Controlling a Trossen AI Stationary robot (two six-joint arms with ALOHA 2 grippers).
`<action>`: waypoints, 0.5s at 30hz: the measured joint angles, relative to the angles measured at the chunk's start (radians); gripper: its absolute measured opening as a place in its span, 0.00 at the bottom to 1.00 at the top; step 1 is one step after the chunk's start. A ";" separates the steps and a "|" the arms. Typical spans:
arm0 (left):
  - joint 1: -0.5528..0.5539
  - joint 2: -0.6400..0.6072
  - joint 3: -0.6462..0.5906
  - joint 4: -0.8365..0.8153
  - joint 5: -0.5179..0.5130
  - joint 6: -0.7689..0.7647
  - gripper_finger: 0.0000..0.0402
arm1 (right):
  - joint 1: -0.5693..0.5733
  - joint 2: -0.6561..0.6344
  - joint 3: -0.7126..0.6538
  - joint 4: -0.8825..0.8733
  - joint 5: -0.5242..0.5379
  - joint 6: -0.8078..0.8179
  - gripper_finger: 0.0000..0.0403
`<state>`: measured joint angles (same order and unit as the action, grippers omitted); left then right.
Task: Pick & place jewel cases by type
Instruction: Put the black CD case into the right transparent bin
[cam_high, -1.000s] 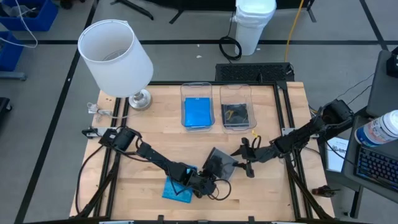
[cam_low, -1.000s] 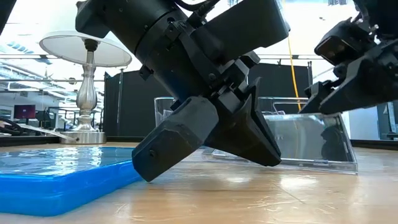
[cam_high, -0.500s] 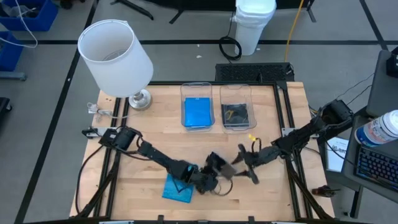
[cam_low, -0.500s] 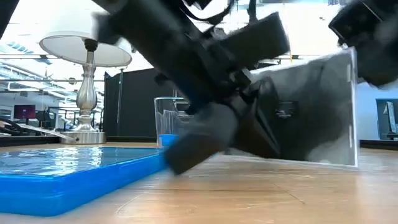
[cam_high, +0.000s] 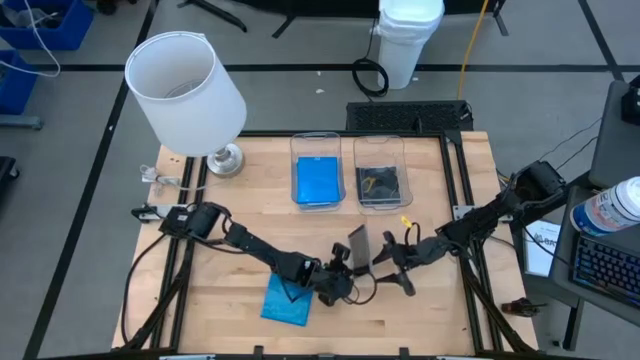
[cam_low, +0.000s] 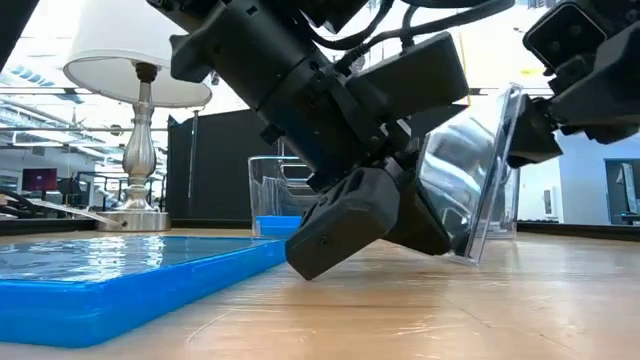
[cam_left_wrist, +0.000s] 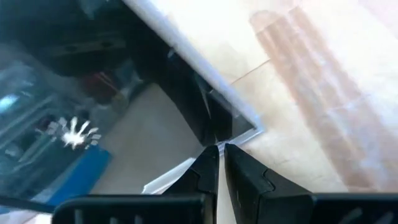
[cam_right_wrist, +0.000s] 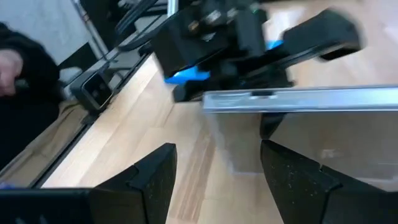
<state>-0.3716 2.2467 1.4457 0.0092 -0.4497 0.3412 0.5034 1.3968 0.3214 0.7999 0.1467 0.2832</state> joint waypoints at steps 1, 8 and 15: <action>-0.001 0.000 0.000 0.002 0.003 0.001 0.09 | 0.000 0.000 0.000 0.007 0.007 0.000 0.55; 0.000 0.000 0.000 0.008 0.005 0.004 0.09 | -0.005 0.000 0.000 0.050 0.099 0.107 0.55; -0.002 0.000 0.000 0.009 0.007 0.004 0.09 | -0.006 0.000 0.000 0.033 0.114 0.245 0.55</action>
<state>-0.3733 2.2467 1.4456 0.0185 -0.4431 0.3450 0.4969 1.3964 0.3214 0.8331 0.2606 0.5280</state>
